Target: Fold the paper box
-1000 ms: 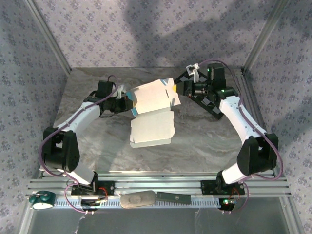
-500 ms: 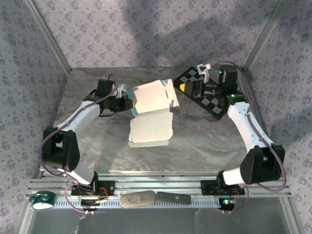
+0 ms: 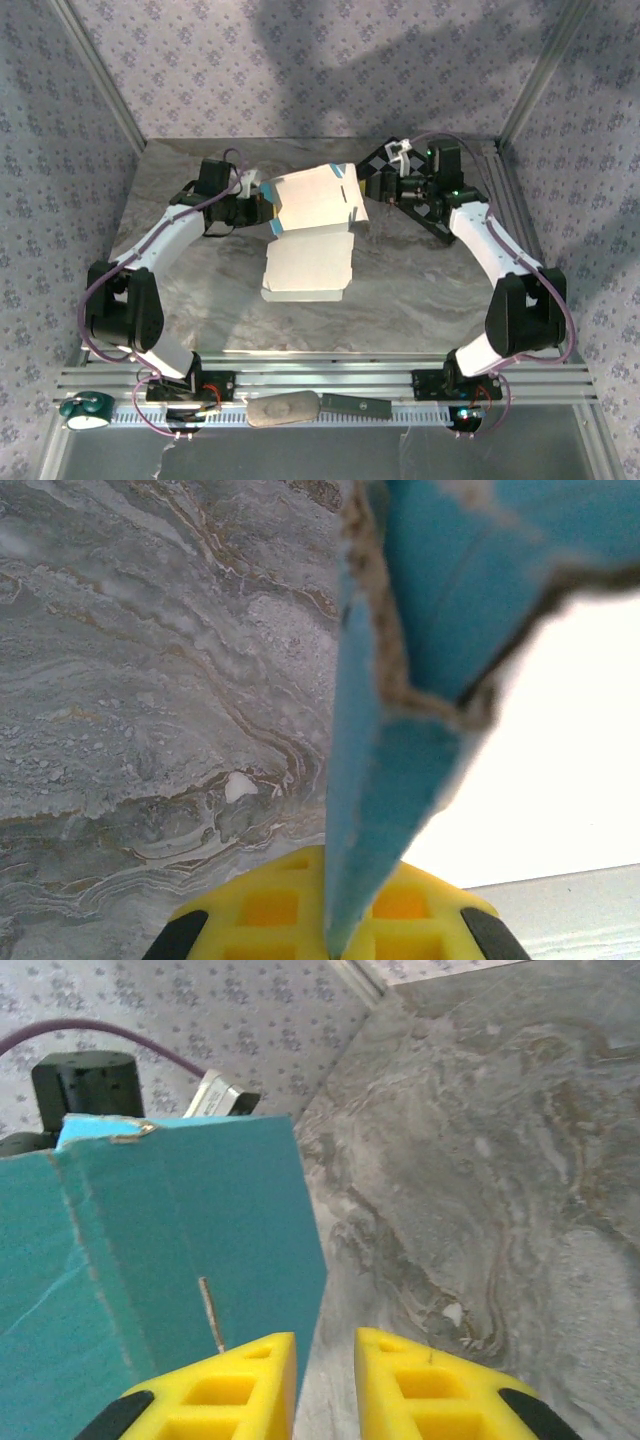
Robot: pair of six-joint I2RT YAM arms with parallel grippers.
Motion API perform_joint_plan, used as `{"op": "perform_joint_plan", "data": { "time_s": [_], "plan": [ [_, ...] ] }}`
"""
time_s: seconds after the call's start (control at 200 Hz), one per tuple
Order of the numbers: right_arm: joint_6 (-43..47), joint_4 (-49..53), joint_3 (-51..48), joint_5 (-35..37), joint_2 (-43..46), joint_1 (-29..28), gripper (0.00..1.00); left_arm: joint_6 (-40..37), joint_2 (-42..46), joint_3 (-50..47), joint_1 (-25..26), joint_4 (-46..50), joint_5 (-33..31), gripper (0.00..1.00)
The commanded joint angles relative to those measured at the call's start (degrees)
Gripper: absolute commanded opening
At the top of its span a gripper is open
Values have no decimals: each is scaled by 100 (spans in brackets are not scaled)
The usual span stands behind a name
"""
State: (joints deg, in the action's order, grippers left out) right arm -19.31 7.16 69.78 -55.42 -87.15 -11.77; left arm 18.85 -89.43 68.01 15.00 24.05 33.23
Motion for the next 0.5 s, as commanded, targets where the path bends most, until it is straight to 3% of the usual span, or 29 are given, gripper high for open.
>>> {"op": "perform_joint_plan", "data": {
  "time_s": [0.0,0.495],
  "plan": [
    [265,129,219,-180,102,-152,22,-105,11,182,2,38,182,0],
    [281,34,-96,162,501,-467,26,-20,-9,249,75,100,-67,0]
  ]
}}
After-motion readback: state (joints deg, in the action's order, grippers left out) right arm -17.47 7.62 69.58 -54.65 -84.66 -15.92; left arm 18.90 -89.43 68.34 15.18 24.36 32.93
